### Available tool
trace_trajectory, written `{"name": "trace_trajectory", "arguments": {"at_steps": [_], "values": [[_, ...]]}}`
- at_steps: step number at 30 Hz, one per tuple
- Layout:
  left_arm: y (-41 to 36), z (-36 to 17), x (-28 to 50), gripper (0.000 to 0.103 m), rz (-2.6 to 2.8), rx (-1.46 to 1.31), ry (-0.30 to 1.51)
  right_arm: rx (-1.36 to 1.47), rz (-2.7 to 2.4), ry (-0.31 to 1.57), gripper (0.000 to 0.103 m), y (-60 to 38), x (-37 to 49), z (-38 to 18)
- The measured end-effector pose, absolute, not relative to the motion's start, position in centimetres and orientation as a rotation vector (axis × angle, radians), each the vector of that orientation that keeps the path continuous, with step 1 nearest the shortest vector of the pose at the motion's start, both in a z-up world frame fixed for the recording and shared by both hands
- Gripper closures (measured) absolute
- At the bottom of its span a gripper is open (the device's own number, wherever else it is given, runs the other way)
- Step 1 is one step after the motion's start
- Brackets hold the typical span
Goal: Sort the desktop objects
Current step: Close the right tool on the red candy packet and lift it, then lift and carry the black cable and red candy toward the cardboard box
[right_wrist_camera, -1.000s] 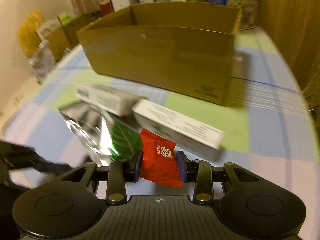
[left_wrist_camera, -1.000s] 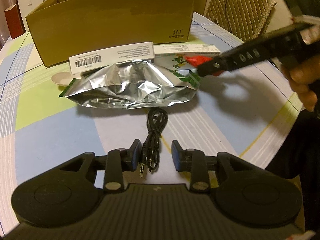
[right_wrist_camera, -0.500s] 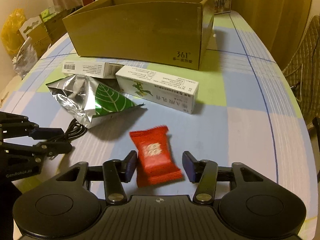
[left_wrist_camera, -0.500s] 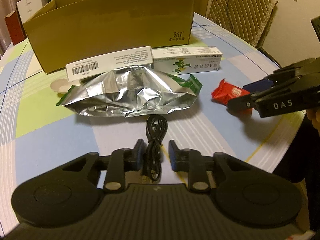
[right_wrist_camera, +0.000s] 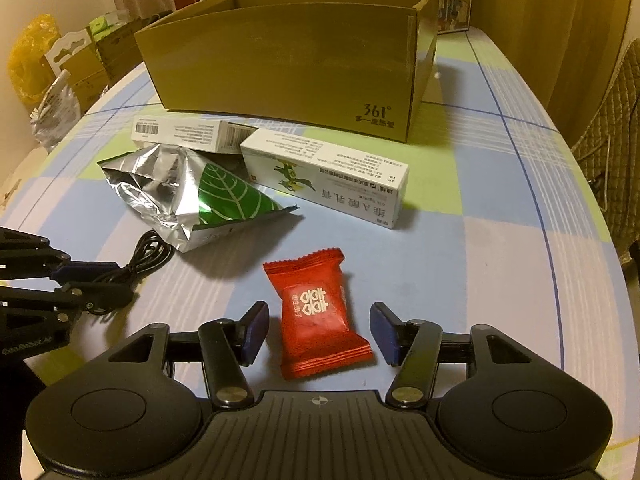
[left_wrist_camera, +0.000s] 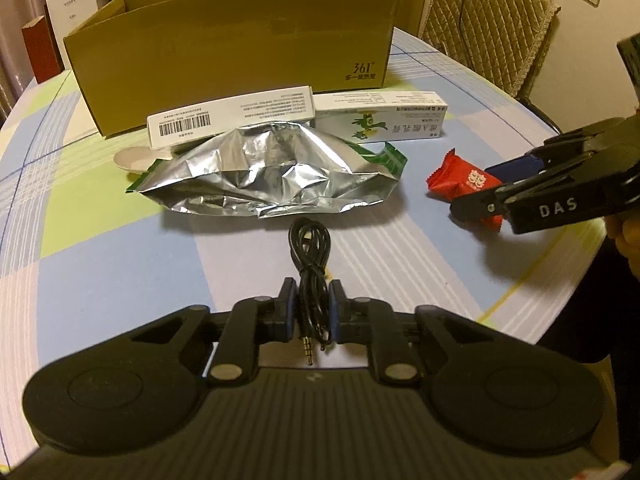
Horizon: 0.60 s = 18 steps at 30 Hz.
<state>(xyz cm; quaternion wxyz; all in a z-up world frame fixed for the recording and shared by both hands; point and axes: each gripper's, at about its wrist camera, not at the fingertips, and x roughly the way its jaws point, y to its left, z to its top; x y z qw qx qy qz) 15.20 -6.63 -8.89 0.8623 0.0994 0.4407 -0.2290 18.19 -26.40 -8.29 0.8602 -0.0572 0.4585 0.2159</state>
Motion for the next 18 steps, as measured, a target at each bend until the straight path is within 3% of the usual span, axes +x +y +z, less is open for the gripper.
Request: {"name": "trace_trajectory", "arguments": {"at_steps": [7,10,18], "values": [[-6.4,-8.5,14.7,0.092,-0.478,0.169,0.928,-0.146,0.457,0.947,0.05,-26.1,18.0,-8.3],[-6.3,-8.4,14.5,0.092,-0.474,0.154,0.93,-0.183,0.457,0.934,0.079,-25.8,17.8,-8.3],[-6.1,-7.3,13.7,0.092,-0.466,0.13,0.92,-0.174,0.464,0.889,0.08,-25.4,16.8,-6.3]]}}
